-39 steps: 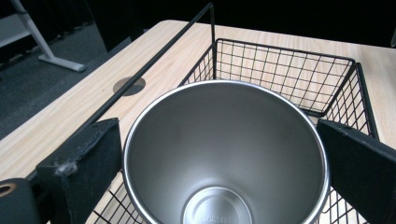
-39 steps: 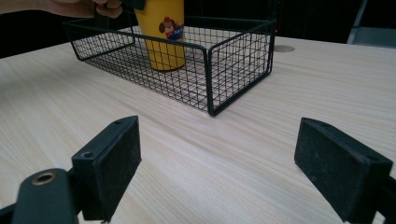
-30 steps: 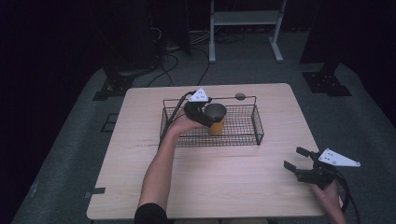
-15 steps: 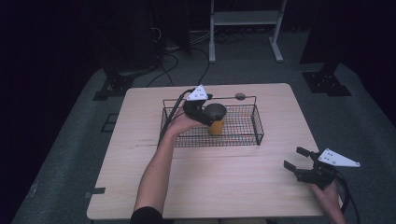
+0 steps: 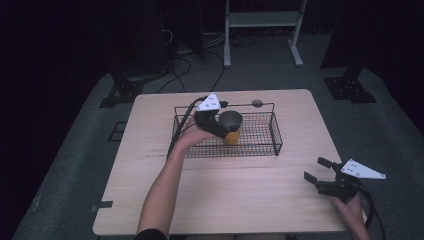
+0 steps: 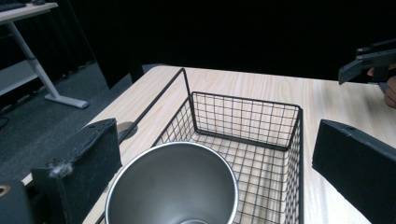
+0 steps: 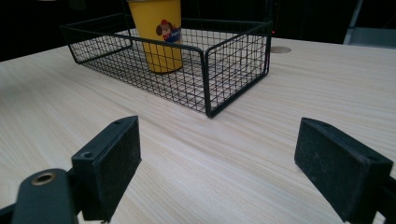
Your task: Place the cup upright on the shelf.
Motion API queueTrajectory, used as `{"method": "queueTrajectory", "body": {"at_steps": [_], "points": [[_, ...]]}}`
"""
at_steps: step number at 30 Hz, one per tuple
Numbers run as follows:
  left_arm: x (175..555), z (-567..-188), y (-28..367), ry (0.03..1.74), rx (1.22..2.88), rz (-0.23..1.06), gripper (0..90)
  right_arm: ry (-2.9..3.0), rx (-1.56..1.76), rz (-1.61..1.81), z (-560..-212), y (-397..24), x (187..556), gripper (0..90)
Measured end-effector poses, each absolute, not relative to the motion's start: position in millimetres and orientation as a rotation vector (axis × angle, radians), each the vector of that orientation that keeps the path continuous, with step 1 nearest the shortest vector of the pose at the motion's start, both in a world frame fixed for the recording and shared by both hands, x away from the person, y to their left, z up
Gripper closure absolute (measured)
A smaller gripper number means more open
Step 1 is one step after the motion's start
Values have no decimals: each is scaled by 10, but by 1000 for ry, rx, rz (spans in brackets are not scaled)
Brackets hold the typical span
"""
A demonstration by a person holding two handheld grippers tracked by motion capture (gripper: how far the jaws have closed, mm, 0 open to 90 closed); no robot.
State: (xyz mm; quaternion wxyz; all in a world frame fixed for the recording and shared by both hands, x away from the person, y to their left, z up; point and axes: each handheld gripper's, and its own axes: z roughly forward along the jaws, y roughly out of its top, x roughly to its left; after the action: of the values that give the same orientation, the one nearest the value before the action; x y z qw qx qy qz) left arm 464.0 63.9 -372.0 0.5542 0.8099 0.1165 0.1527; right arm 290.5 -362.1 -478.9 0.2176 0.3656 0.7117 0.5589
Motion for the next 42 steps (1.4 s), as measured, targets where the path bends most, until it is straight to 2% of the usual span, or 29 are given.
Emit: {"method": "queueTrajectory", "body": {"at_steps": [42], "points": [[3977,-3811,964,270,1855,385,5,1969,1022,1532,-4791,-3615,2906,135]]}}
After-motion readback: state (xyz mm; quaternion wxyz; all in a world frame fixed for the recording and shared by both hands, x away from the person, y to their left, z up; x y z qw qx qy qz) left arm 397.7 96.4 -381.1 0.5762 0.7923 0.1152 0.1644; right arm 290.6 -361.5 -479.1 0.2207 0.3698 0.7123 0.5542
